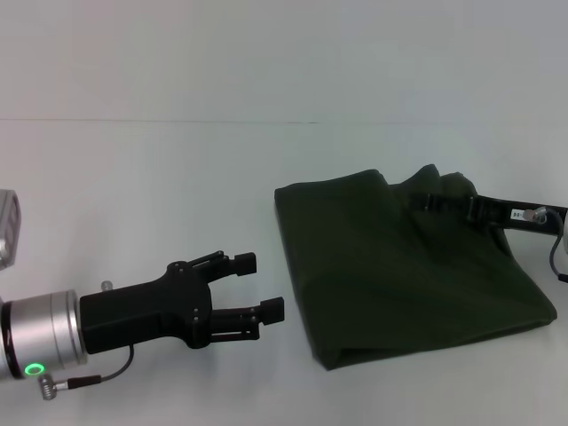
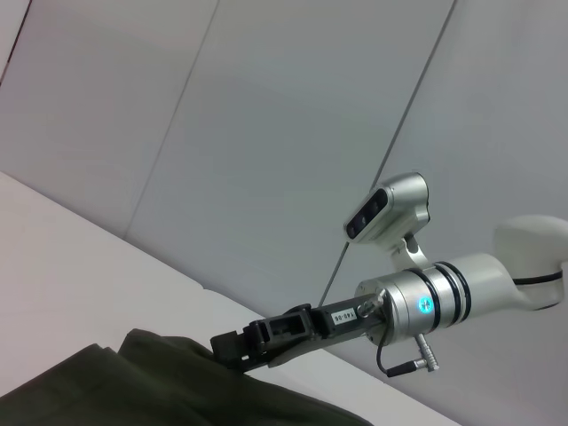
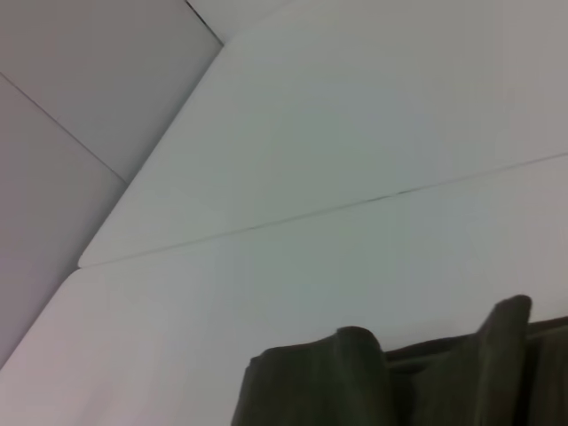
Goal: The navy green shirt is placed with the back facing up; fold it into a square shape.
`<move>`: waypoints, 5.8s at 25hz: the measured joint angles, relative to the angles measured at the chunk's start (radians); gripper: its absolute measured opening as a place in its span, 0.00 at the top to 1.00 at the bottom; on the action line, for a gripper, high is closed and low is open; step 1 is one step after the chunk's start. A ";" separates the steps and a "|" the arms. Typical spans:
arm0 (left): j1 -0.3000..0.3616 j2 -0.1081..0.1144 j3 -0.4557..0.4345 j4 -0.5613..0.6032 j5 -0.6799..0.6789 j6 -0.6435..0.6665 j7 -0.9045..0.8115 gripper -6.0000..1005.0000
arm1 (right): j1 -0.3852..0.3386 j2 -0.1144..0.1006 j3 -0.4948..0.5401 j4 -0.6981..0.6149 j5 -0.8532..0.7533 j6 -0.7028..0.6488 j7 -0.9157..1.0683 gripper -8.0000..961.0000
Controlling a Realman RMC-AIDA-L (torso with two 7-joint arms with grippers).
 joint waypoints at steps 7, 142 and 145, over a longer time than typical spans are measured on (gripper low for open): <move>0.002 0.000 0.000 0.000 0.000 0.002 -0.001 0.06 | -0.007 -0.005 -0.002 0.000 0.000 0.003 -0.008 0.17; -0.416 -0.071 0.264 -0.213 0.026 -0.950 -0.936 0.10 | -0.351 0.018 0.165 -0.103 -0.041 -0.712 -0.736 0.04; -0.427 -0.070 0.274 -0.225 0.026 -0.944 -0.936 0.11 | -0.350 0.019 0.165 -0.103 -0.041 -0.716 -0.735 0.04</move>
